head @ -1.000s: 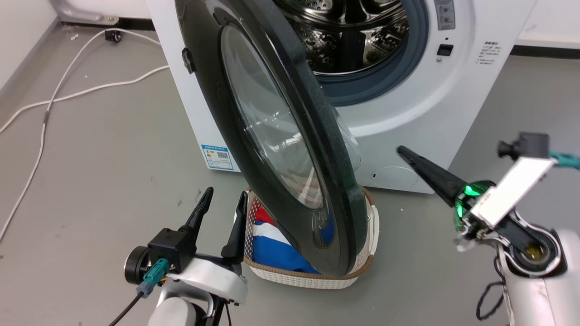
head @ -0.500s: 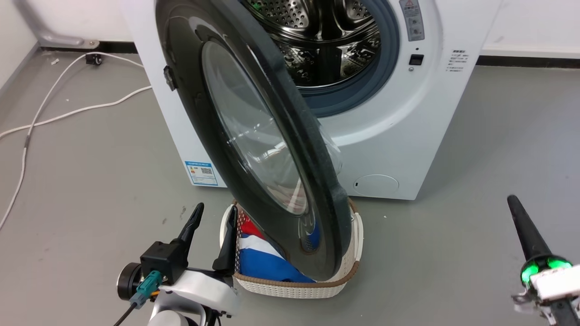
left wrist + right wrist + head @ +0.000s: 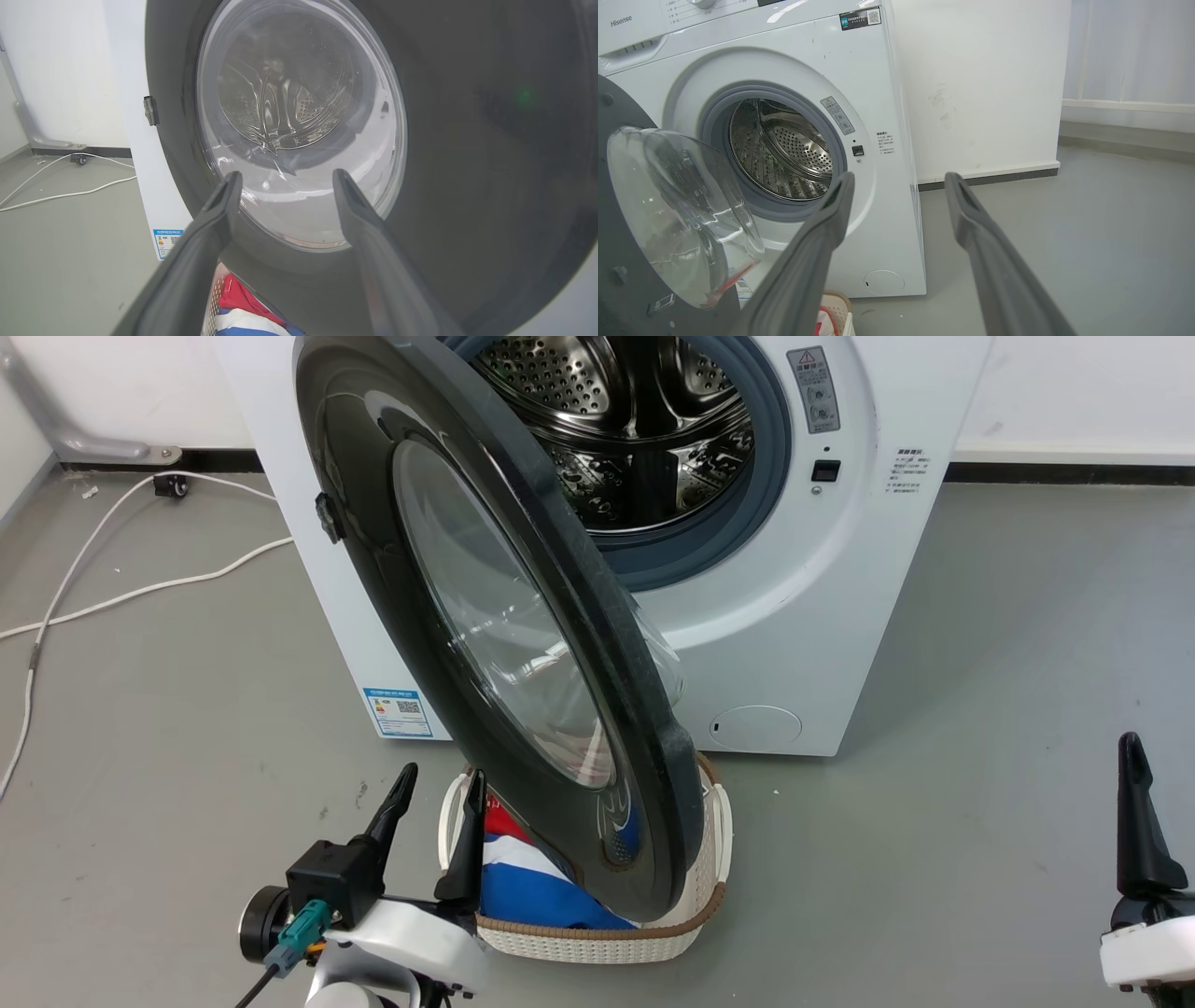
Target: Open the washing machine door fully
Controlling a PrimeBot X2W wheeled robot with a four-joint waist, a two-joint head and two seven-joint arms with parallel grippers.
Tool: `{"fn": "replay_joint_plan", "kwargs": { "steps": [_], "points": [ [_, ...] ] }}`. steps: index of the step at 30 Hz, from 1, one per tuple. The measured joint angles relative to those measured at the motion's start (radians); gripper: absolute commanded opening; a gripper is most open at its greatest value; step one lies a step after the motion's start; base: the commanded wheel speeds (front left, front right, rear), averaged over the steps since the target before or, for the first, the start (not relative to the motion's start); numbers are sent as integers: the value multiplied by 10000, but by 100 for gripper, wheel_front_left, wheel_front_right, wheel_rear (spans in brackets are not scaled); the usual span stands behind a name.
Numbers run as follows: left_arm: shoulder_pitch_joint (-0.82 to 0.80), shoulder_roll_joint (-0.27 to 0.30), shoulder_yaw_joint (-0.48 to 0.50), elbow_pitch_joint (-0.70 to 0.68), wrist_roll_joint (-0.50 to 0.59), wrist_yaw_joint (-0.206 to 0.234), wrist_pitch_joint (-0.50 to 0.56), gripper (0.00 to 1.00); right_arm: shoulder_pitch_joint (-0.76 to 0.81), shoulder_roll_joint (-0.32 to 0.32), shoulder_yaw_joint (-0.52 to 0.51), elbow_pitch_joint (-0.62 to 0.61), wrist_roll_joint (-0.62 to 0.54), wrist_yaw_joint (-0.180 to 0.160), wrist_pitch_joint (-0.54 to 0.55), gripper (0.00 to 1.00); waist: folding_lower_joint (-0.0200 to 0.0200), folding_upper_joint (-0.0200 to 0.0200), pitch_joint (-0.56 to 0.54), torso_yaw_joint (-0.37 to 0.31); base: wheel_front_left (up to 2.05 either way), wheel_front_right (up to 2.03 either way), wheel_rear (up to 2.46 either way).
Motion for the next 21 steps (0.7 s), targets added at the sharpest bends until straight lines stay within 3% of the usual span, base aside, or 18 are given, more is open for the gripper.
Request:
{"fn": "replay_joint_plan", "kwargs": {
  "steps": [1,5,21],
  "points": [
    [1,0,6,13,0,0,0,100,28,171,-98,-165,-1022,0,-127,100,0,0,-9,0,0,0,0],
    [4,2,25,54,13,-2,0,100,193,418,-159,-343,-2412,2,-276,100,0,0,-33,-5,0,0,0],
    [13,6,61,224,221,-2,0,100,732,913,575,869,-3333,2,-1141,100,0,0,-104,29,0,0,0]
  ]
}}
